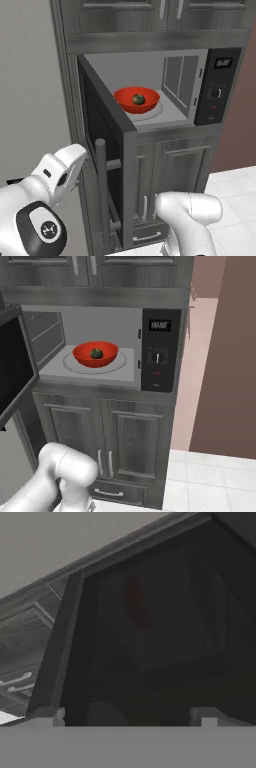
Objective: Pick the squash from the sink and place it in the bowl. Then pick the bowl and place it in the microwave. Then close the microwave door and press the start button.
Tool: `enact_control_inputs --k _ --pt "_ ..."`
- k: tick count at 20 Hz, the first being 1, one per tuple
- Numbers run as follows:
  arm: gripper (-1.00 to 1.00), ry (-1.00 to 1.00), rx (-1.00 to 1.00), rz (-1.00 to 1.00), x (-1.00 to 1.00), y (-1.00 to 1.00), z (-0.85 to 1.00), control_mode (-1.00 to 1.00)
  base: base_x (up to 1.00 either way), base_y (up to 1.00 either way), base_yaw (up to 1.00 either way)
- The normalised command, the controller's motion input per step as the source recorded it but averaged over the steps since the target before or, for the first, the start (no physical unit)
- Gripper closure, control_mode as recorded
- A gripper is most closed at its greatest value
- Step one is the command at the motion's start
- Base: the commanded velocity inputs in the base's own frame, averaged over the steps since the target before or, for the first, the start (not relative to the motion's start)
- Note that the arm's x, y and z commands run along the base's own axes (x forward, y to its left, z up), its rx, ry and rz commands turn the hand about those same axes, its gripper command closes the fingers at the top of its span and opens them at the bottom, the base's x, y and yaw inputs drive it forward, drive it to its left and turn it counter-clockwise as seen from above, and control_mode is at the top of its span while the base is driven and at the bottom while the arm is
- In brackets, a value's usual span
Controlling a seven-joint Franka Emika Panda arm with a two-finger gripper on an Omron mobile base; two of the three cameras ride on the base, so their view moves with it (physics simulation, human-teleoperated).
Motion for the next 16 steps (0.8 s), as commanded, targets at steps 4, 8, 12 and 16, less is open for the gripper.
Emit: enact_control_inputs --k 4,8,12,16 --pt "-1.0 0.0 0.16 -0.1 0.05 -0.84 0.0 -1.0 0.0 0.0 0.0" --pt "-1.0 0.0 0.23 -0.03 0.0 -1.0 0.0 -1.0 0.0 0.0 0.0" --pt "-1.0 0.0 0.24 0.0 0.0 -1.0 0.0 -1.0 0.0 0.0 0.0" --pt "-1.0 0.0 0.21 0.0 0.03 -1.0 0.0 -1.0 0.0 0.0 0.0"
